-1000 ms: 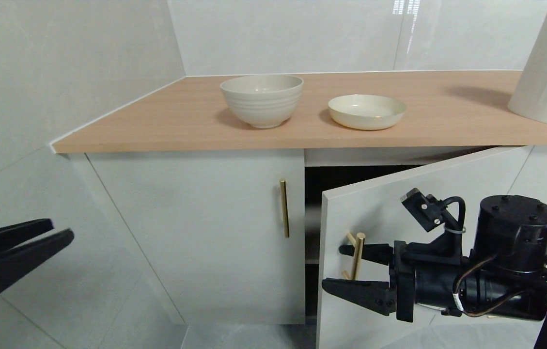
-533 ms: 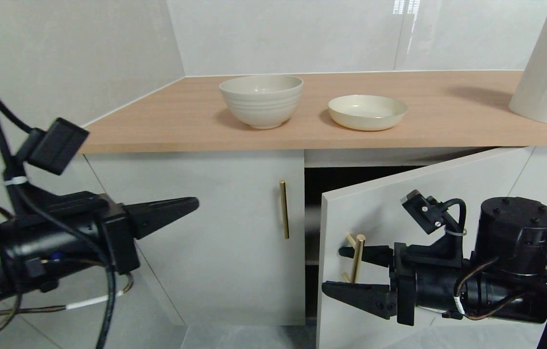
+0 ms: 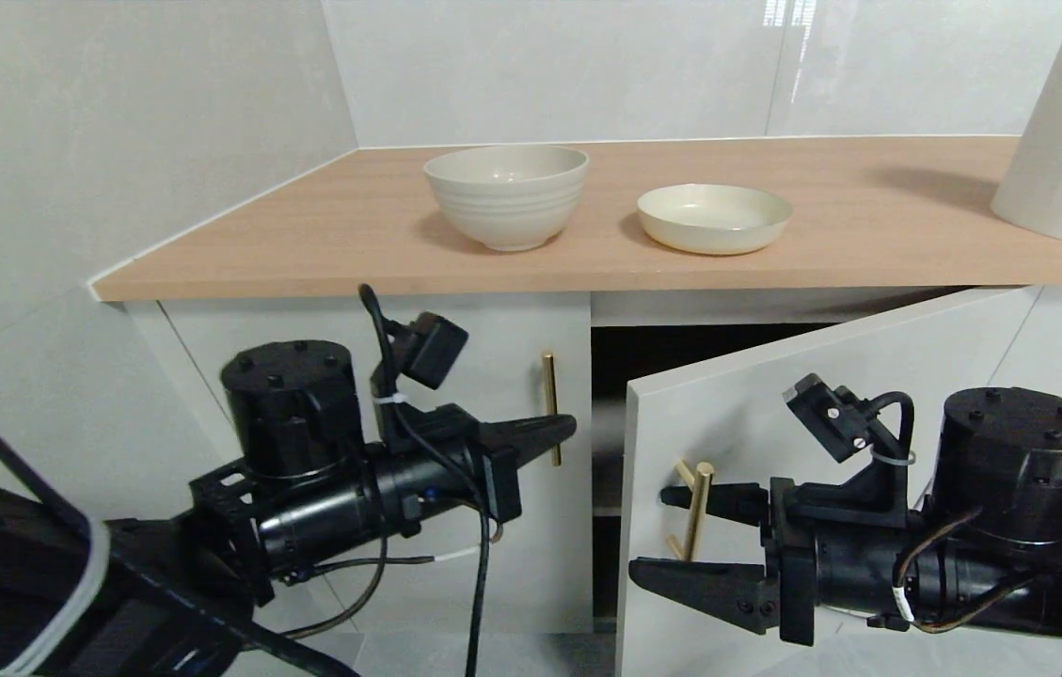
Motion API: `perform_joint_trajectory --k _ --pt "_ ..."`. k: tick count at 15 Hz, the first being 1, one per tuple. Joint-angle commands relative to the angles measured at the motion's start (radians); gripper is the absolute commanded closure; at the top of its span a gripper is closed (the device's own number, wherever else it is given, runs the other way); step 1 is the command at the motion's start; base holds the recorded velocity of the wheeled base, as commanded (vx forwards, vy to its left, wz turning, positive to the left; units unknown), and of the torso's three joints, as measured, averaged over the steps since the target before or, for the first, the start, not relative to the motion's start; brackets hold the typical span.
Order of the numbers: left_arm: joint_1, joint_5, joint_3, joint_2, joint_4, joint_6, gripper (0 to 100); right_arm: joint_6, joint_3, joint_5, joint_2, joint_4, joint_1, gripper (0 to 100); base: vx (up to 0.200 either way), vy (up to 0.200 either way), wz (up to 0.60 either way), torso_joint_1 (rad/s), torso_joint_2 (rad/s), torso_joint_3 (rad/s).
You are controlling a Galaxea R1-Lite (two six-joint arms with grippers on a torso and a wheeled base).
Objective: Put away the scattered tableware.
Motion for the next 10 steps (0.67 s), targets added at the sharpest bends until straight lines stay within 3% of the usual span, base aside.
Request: perform_joint_trajectory --k 1,10 --pt "-0.049 -0.004 0.041 0.097 -0.04 0.001 100 -0.001 0.003 0.0 0.001 0.0 0.001 0 0.0 0.0 0.0 0.0 0.0 0.0" --pt "-0.06 -0.024 -0.108 0.195 -0.061 0.001 100 -0.001 0.013 0.0 0.002 0.0 0.001 0 0.0 0.0 0.0 0.0 0.0 0.0"
